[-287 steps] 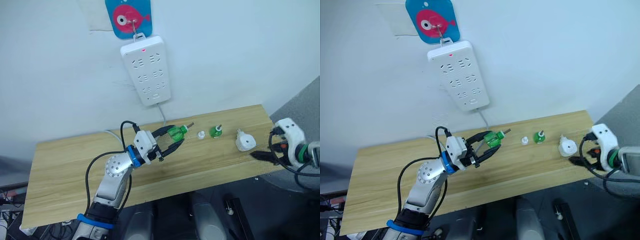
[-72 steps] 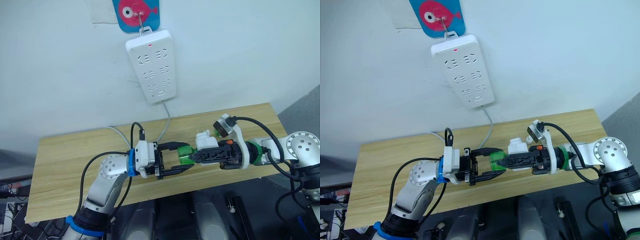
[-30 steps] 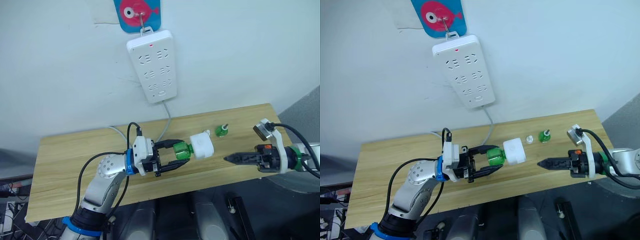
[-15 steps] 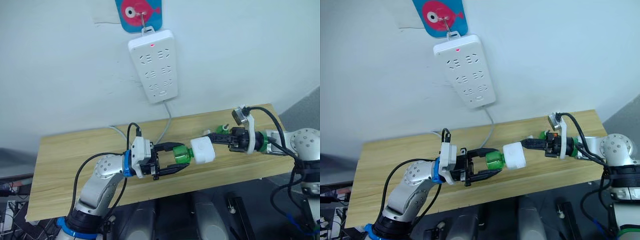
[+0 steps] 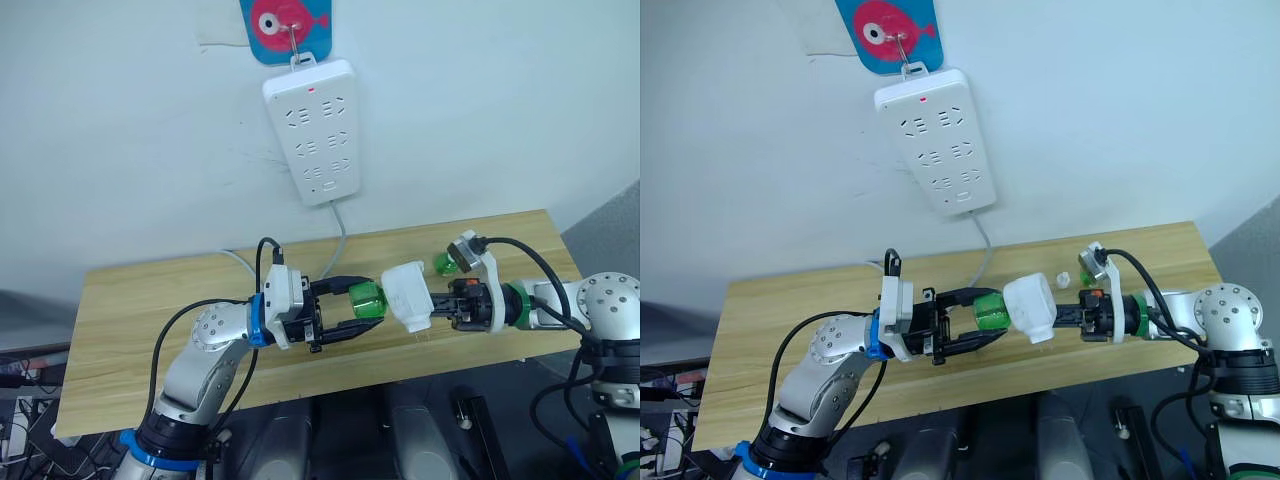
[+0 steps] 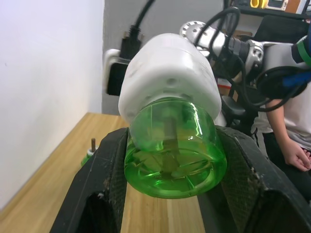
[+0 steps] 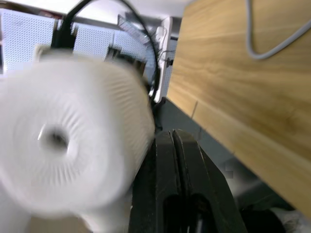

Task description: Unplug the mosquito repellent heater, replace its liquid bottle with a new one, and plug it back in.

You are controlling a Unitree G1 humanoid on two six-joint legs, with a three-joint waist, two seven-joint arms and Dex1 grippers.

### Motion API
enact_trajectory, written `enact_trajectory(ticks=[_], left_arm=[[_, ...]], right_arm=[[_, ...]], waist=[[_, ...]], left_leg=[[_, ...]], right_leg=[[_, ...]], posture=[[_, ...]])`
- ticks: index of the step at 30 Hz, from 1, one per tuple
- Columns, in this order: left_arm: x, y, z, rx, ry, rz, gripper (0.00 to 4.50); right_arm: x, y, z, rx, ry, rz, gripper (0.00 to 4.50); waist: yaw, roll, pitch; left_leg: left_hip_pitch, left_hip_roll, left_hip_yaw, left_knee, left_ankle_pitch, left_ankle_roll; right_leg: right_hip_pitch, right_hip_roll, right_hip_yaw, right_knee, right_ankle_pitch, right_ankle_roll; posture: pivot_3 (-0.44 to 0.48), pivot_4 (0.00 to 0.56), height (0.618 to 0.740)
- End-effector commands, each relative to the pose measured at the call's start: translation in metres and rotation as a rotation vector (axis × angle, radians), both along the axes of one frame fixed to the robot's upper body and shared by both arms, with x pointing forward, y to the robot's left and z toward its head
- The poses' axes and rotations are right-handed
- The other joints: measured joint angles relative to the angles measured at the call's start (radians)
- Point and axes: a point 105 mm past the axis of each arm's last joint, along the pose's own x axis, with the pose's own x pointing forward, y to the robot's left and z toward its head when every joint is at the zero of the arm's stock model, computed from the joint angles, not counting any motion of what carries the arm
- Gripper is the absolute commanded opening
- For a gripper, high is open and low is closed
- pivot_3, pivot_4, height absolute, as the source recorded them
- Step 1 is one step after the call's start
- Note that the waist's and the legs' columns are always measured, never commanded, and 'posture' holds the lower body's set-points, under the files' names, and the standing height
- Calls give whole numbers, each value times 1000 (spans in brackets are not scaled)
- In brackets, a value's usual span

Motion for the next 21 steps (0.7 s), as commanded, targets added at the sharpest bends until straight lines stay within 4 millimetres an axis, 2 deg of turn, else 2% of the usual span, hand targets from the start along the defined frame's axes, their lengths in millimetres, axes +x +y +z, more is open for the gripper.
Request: enact_trajectory(ticks=[1,11,18,21], left_arm=[[0,0,1,-6,-15,-2,2259],[1,-2,0,-12,-21,-1,2259],[1,0,-2,-5,-19,4,2259],[1,1,-3,-4,-19,9,2259]], right_arm=[[-19,5,17,40,-49,80,39],[-30,9,33,56,-49,94,39],[-35,14,68,78,-163,180,39],[-30,19,75,50,-212,174,39]], waist=[[-1,0,0],[-11,0,0],[-21,0,0],[-23,0,0]], left_leg=[[0,0,0,0,0,0],[0,0,0,1,0,0],[0,0,0,1,0,0],[0,0,0,1,0,0]], right_leg=[[0,0,0,0,0,0],[0,0,0,0,0,0],[0,0,0,0,0,0],[0,0,0,0,0,0]], posture=[[-78,347,740],[-87,350,740],[-85,351,740],[-88,351,740]])
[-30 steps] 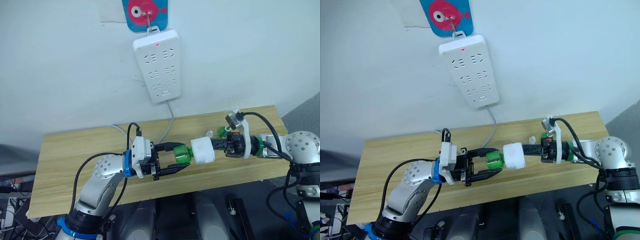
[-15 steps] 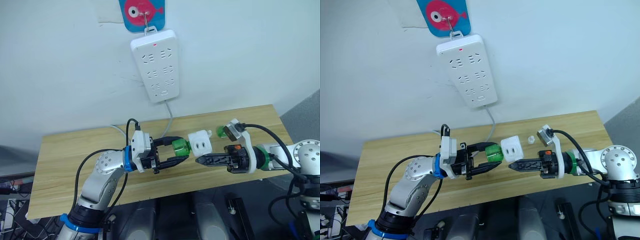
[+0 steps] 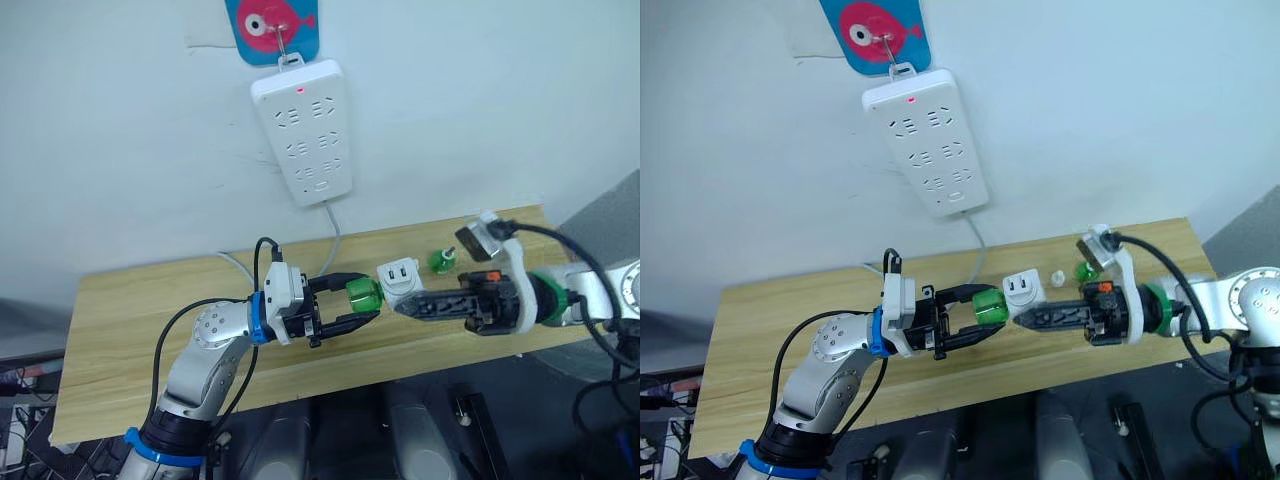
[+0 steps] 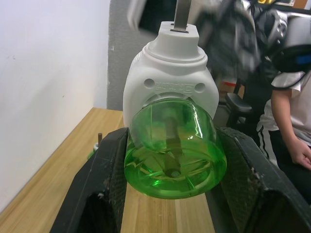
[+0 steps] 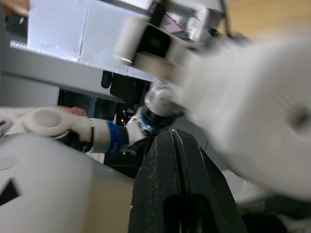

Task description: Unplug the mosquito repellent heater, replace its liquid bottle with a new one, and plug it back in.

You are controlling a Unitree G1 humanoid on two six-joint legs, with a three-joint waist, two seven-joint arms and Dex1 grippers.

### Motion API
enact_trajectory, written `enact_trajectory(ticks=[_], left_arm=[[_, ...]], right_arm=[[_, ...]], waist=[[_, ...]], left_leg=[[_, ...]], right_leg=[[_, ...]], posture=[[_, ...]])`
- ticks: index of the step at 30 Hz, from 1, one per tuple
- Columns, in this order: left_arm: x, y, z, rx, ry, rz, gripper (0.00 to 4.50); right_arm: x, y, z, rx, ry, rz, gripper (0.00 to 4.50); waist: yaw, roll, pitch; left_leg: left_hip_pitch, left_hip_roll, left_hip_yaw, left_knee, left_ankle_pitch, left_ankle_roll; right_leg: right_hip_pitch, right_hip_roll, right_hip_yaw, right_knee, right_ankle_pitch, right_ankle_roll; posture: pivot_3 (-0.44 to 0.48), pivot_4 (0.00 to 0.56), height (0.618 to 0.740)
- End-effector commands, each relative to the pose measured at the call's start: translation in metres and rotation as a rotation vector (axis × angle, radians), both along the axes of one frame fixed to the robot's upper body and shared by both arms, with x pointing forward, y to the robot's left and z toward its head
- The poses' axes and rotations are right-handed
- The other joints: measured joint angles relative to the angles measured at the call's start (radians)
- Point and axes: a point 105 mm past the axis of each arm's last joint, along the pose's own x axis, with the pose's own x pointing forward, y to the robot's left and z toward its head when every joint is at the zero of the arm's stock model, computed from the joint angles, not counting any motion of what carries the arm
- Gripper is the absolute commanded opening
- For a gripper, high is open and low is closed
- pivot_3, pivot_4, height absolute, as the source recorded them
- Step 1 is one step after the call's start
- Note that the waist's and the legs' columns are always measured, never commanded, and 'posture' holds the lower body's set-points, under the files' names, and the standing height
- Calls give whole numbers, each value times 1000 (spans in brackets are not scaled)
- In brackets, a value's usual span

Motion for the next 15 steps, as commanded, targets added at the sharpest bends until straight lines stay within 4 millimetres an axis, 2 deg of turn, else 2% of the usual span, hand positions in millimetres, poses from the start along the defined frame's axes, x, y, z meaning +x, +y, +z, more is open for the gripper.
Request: enact_trajectory(ticks=[1,5,8,15], left_arm=[[-4,0,3,-12,-23,-10,2259],[-4,-3,3,-17,-23,-17,2259],[-6,-3,3,-17,-21,-23,2259],[-18,-4,1,-7,-23,-73,2259]], right_arm=[[1,10,8,-10,-60,-1,39],[37,11,-8,-110,-128,-181,39],[53,9,-9,-124,-143,-244,39],[62,7,-16,-170,-134,-273,39]], waist=[[0,0,0],[0,0,0],[1,0,0],[1,0,0]], left_leg=[[0,0,0,0,0,0],[0,0,0,0,0,0],[0,0,0,0,0,0],[-1,0,0,-1,0,0]], right_leg=[[0,0,0,0,0,0],[0,0,0,-1,0,0],[-1,0,0,0,0,0],[-1,0,1,-1,0,0]], posture=[[-88,349,740],[-88,347,740],[-85,349,740],[-86,345,740]])
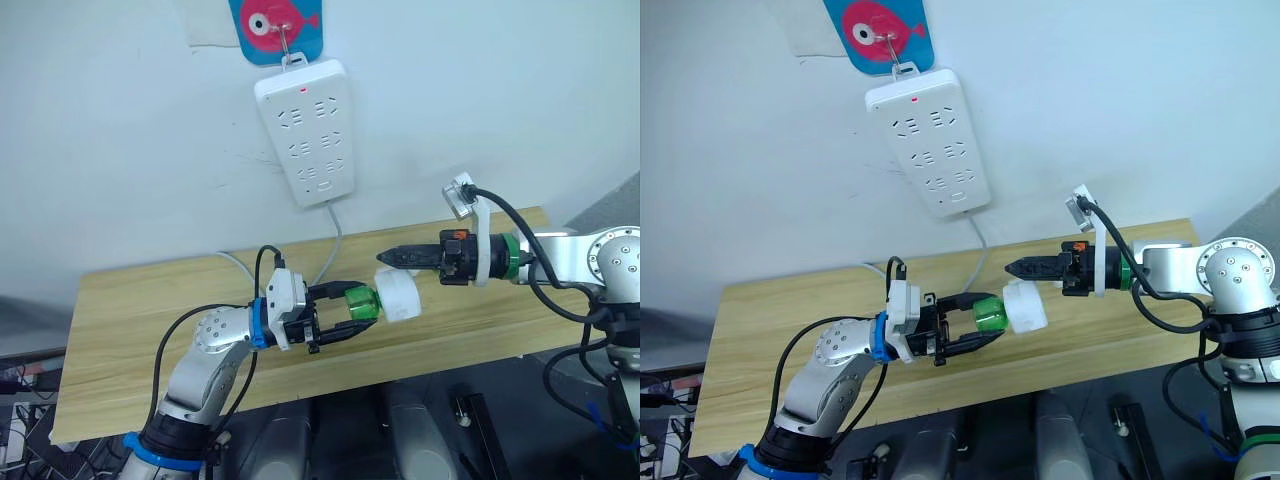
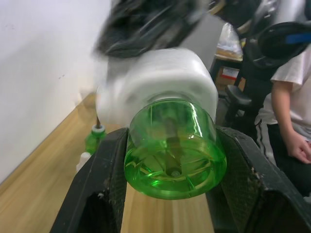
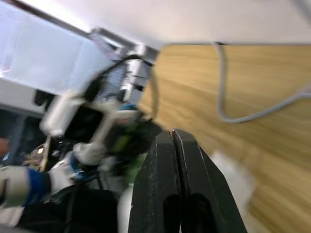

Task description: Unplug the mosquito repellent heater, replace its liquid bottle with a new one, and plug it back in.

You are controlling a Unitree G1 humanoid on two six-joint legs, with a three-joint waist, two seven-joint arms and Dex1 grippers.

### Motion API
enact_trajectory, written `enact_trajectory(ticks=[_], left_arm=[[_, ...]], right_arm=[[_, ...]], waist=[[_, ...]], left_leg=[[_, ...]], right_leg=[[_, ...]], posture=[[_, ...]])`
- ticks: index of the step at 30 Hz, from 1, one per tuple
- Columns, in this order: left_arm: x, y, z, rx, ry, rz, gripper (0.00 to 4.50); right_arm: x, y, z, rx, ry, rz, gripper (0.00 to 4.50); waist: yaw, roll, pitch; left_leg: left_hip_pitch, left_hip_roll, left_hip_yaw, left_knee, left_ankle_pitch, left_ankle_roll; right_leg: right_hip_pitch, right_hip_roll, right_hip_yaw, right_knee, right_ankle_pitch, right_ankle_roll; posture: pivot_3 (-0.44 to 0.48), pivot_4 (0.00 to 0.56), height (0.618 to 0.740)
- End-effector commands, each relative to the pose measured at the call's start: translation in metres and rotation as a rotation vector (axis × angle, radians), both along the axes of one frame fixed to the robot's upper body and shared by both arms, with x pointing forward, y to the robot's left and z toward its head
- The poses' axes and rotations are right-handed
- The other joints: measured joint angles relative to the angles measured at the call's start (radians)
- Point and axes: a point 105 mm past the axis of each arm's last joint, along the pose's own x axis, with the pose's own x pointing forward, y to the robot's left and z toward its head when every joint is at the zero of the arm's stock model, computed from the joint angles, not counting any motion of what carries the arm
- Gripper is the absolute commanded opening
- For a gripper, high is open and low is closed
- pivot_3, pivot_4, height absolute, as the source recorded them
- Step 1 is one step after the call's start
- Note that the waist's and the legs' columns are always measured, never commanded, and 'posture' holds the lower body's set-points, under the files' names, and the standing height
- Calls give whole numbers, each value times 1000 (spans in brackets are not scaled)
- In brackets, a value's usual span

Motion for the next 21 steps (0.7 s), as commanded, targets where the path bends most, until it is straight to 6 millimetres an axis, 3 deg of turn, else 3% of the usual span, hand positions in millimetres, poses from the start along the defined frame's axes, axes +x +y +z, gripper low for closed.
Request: enact_trajectory(ticks=[1,12,21], left_arm=[[-10,-3,11,-30,-49,-42,2259],[2,-2,17,-57,-61,10,2259],[7,0,16,-63,-43,44,2259]], right_arm=[[-4,-1,-1,-30,-15,16,39],[-30,-8,-32,-129,30,86,39],[-57,-4,-35,-75,84,182,39]], waist=[[0,0,0],[1,0,0],[1,0,0]], left_leg=[[0,0,0,0,0,0],[0,0,0,0,0,0],[0,0,0,0,0,0]], right_leg=[[0,0,0,0,0,0],[0,0,-1,0,0,0],[0,0,0,2,0,0]], posture=[[-85,344,740],[-77,334,740],[-75,332,740]])
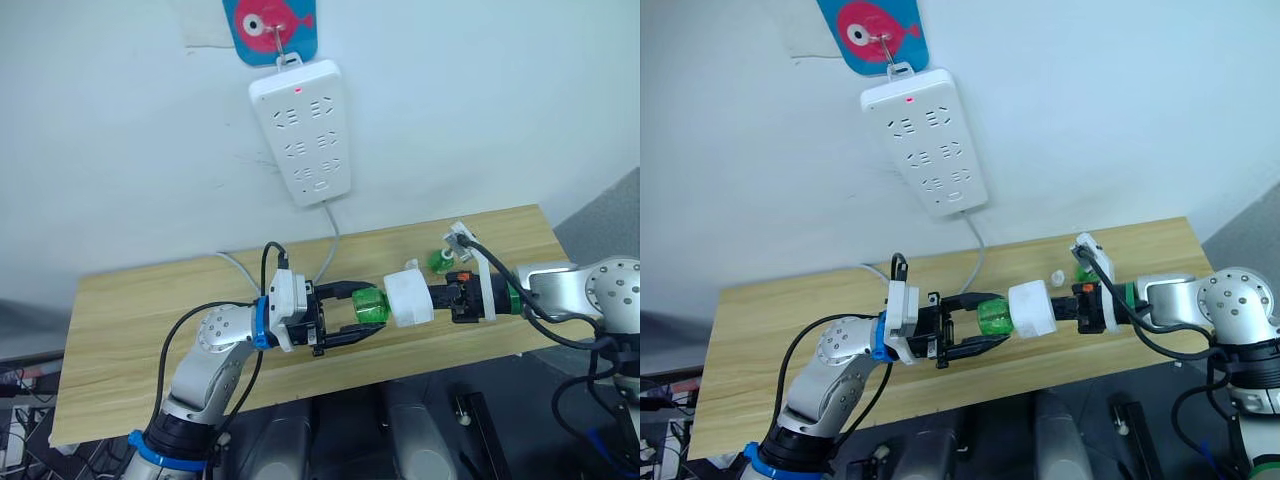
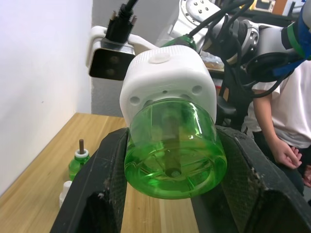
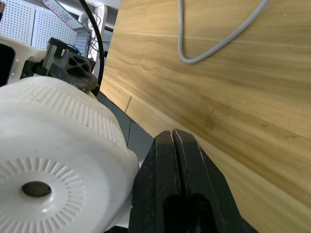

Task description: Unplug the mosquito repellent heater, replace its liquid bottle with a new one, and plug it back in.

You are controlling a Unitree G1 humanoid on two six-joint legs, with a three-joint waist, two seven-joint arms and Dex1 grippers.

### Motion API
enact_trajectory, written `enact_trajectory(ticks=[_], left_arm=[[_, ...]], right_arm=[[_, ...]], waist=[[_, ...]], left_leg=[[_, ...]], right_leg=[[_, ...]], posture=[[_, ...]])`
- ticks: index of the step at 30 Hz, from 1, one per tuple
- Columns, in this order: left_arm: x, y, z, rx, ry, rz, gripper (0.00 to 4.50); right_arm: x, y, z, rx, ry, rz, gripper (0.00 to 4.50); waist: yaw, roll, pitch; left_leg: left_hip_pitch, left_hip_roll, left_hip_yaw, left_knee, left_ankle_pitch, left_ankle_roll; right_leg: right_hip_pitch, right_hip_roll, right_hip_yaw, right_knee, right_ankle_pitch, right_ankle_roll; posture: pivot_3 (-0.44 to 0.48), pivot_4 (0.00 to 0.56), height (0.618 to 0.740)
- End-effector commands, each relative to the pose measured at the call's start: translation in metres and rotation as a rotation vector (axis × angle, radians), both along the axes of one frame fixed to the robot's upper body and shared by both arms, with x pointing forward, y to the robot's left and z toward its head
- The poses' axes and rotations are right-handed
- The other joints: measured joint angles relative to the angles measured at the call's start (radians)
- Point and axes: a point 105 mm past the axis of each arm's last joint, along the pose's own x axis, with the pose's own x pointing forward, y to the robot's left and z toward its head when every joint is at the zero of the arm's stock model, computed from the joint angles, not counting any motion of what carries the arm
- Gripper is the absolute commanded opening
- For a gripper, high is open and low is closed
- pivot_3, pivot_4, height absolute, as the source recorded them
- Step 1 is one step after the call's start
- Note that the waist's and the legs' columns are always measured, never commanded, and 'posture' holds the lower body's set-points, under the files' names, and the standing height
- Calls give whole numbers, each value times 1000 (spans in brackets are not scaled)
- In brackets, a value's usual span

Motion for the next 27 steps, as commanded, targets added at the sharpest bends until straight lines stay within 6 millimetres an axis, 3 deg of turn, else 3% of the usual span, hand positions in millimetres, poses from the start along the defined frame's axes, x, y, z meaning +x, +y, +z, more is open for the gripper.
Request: enact_trajectory(ticks=[1,10,17,27], left_arm=[[8,7,8,-27,-20,74,2259],[10,7,6,-17,-27,81,2259],[7,7,-1,22,-36,68,2259],[9,7,-1,15,-26,69,2259]], right_arm=[[-32,18,9,82,26,171,39],[-42,22,18,144,61,214,39],[-48,27,36,249,95,235,39],[-47,25,33,234,94,203,39]], waist=[[1,0,0],[0,0,0],[0,0,0],[0,0,0]], left_leg=[[0,0,-1,0,0,0],[0,0,0,0,0,0],[0,0,0,0,0,0],[0,0,0,0,0,0]], right_leg=[[0,0,-1,0,0,0],[0,0,0,0,0,0],[0,0,0,0,0,0],[0,0,0,0,0,0]], posture=[[-76,335,740],[-78,341,740],[-84,344,740],[-87,344,740]])
